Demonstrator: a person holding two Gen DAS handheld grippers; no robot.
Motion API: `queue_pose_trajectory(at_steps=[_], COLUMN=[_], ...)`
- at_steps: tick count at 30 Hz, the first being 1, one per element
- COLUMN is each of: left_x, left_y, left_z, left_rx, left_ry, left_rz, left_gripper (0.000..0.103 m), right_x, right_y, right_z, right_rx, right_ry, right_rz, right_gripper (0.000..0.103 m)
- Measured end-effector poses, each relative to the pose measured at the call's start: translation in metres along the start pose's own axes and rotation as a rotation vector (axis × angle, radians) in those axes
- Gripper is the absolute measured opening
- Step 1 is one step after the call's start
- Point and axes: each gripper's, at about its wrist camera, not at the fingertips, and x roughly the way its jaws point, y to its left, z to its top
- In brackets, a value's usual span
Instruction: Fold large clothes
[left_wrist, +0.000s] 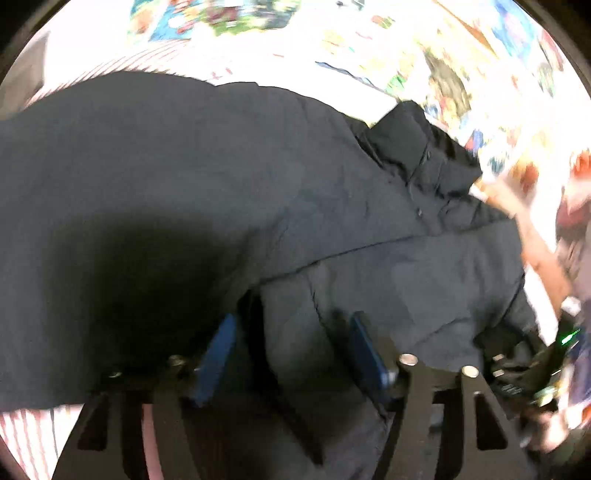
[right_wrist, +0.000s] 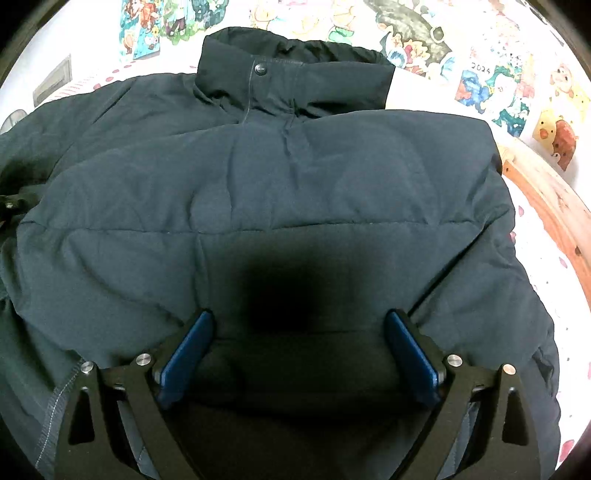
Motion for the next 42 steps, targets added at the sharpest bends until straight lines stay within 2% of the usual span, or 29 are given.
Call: queue_pose_trajectory(at_steps=[5,7,8,10,12,18,23,26,29,33,35,36,37,38,40,42], left_x=[-0.034,-0.046,-0.053,-0.067,-0.077,-0.128,-0.160,-0.166,-0.170,-0.176,-0.177,-0.179,-0.181,-0.185,-0.189,-0.194], left_y=[0.028,0.042,0.052,0.075,0.089,0.119,0.165,0.195,0.216,0.239,0.240,0.239,0.234,0.232,0.224,0.221], left_z=[-0.024,-0.033,-0.040,-0.054,-0.061,-0.073,-0.075,-0.068,-0.065,-0.061,-0.060,-0.060,-0.058,-0.064,-0.058,-0.055], left_rx=[-0.210,-0.289,-0.340,-0.432,-0.481,-0.518,-0.649,-0.738,-0.816,-0.900,-0.919,-0.921,-0.906,-0.890,-0.830,-0.795], left_ry=[-0.038,-0.051,-0.062,-0.083,-0.101,-0.232,-0.333,-0.351,-0.393,-0.463,-0.487,-0.498,-0.520,-0.529,-0.544,-0.557], left_rz=[-0.090,-0.097,-0.082,-0.106,-0.113,-0.002,0.086,0.161,0.191,0.182,0.188,0.198,0.236,0.272,0.355,0.382], left_gripper=[0.076,0.086,0.086,0.087,0.086,0.088,0.088,0.088,0.088,0.088,0.086,0.082,0.069,0.063,0.042,0.030], right_x=[-0.001,-0.002,-0.002,-0.002,-0.001,0.000,-0.008,-0.015,-0.018,-0.017,-0.017,-0.019,-0.021,-0.024,-0.032,-0.043], right_y=[0.001,0.002,0.002,0.000,0.001,0.007,0.012,0.017,0.024,0.025,0.026,0.026,0.027,0.028,0.031,0.036], right_z=[-0.001,-0.001,-0.001,0.001,0.001,0.004,0.011,0.013,0.012,0.012,0.012,0.013,0.014,0.014,0.016,0.019], right_rx=[0.003,0.004,0.005,0.010,0.011,-0.002,-0.029,-0.048,-0.084,-0.091,-0.092,-0.093,-0.098,-0.103,-0.121,-0.142], right_ry=[0.009,0.010,0.011,0.013,0.014,0.011,0.008,-0.037,-0.056,-0.059,-0.064,-0.070,-0.080,-0.089,-0.125,-0.167], right_rz=[-0.023,-0.022,-0.021,-0.014,-0.020,-0.052,-0.094,-0.127,-0.148,-0.159,-0.159,-0.159,-0.156,-0.154,-0.142,-0.127], right_gripper=[0.094,0.094,0.094,0.094,0.094,0.095,0.095,0.095,0.095,0.095,0.095,0.095,0.095,0.095,0.095,0.095])
